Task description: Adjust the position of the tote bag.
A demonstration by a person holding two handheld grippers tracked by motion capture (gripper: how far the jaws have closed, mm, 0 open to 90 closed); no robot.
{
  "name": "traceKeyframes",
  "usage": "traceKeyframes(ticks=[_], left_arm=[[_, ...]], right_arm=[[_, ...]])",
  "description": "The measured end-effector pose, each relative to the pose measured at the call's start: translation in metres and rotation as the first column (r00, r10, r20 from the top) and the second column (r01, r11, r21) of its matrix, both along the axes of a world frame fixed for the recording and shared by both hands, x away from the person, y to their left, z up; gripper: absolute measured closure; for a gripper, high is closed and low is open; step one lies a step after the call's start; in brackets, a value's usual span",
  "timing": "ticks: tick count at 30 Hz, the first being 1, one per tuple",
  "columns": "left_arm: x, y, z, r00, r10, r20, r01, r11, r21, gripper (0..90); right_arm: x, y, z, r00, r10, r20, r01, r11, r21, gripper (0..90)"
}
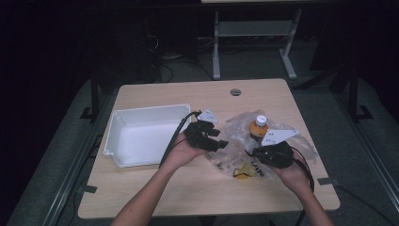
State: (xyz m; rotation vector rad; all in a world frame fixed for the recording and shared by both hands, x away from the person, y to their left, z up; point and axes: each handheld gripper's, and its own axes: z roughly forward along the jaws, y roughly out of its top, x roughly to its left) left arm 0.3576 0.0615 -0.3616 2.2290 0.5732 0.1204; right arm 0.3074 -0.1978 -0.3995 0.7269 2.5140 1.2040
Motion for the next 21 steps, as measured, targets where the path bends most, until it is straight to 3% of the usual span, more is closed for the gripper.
traceKeyframes(ticks=[7,19,21], left_arm=[[-0.006,-0.007,0.005,0.9996,-0.025,0.012,0.025,0.9994,-0.023,40.1],[-0.01,-0.022,0.006,0.998,-0.051,0.037,0.052,0.9986,-0.009,38.8],[-0.01,-0.026,0.007,0.9977,-0.048,0.047,0.048,0.9988,-0.001,52.7]], right_arm=[[0.005,0.0,-0.009,0.9997,-0.015,-0.02,0.015,1.0,-0.01,89.6],[0.004,0.002,-0.008,0.9997,-0.012,-0.021,0.012,1.0,0.004,89.5],[0.002,0.004,-0.007,0.9997,0.001,-0.023,-0.001,1.0,0.011,89.2]])
